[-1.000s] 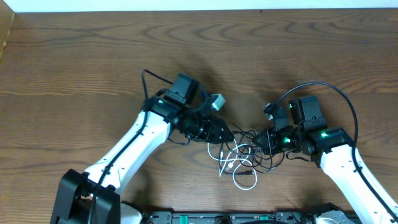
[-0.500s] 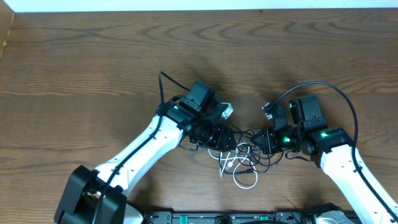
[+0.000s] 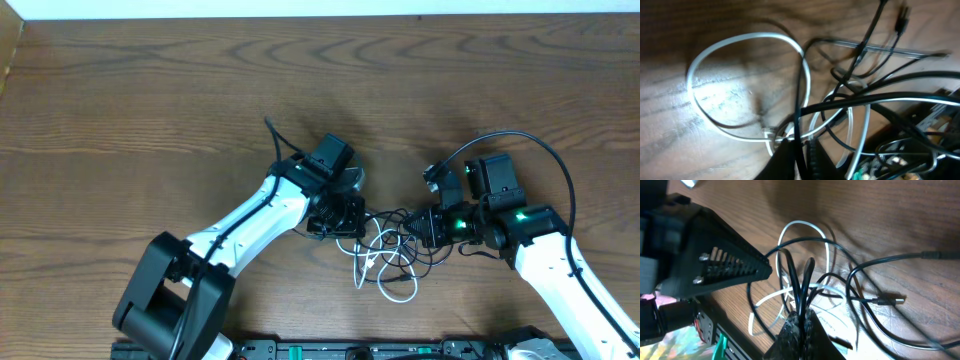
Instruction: Untangle cables
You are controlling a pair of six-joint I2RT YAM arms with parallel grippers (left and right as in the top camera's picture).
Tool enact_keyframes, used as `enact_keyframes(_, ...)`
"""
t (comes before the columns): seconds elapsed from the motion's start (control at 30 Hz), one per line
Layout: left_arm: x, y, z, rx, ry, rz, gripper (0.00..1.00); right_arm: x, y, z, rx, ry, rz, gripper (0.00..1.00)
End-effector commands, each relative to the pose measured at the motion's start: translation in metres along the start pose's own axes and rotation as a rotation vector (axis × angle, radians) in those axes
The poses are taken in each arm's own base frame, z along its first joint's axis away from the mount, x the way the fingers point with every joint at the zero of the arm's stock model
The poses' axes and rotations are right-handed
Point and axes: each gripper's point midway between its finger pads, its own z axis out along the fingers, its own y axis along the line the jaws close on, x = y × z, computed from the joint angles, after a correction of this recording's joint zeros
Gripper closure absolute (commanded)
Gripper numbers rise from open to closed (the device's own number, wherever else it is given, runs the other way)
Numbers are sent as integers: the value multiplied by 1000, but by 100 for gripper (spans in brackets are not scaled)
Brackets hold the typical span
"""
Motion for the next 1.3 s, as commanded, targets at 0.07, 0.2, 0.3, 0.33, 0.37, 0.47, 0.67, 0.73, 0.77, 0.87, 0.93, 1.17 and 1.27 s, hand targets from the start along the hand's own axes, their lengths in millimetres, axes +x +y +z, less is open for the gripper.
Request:
enact_keyframes(0.07,-4,2,-5,-3,-18,-9,92,4,-10,0,54,11,22,99)
enact_keyframes(0.2,-15,7,-26,14,-77,-25,92,13,-53,-7,300,23,79,99)
enact_keyframes(0.3,-22,14,-52,25,-140,-33,92,24,-95,-28,572,0,231,99)
enact_keyframes(0.33,-24,17,-63,30,-169,-41,93,29,-110,-39,677,-18,301,98)
enact_keyframes(0.37,-26,18,-70,34,-189,-46,93,33,-118,-46,745,-33,349,97)
enact_keyframes(0.47,-32,18,-105,88,-279,-58,92,39,-129,-58,834,-58,428,86)
enact_keyframes(0.67,-26,-23,-171,359,-411,90,92,26,-113,-41,699,-84,429,75)
enact_keyframes(0.73,-21,-42,-185,442,-433,169,92,18,-100,-31,602,-83,400,71)
enact_keyframes(0.77,-20,-48,-190,467,-443,197,93,13,-88,-23,519,-68,346,70)
enact_keyframes(0.87,-15,-63,-199,496,-468,271,92,-3,-32,-2,179,-33,110,60)
enact_keyframes(0.93,-11,-70,-197,498,-466,317,92,-11,4,0,-22,-41,3,55)
enact_keyframes(1.17,3,-97,-183,513,-425,433,92,-30,34,-2,-165,-108,-94,49)
enact_keyframes(1.27,8,-111,-182,532,-426,494,92,-32,38,-2,-175,-120,-115,48)
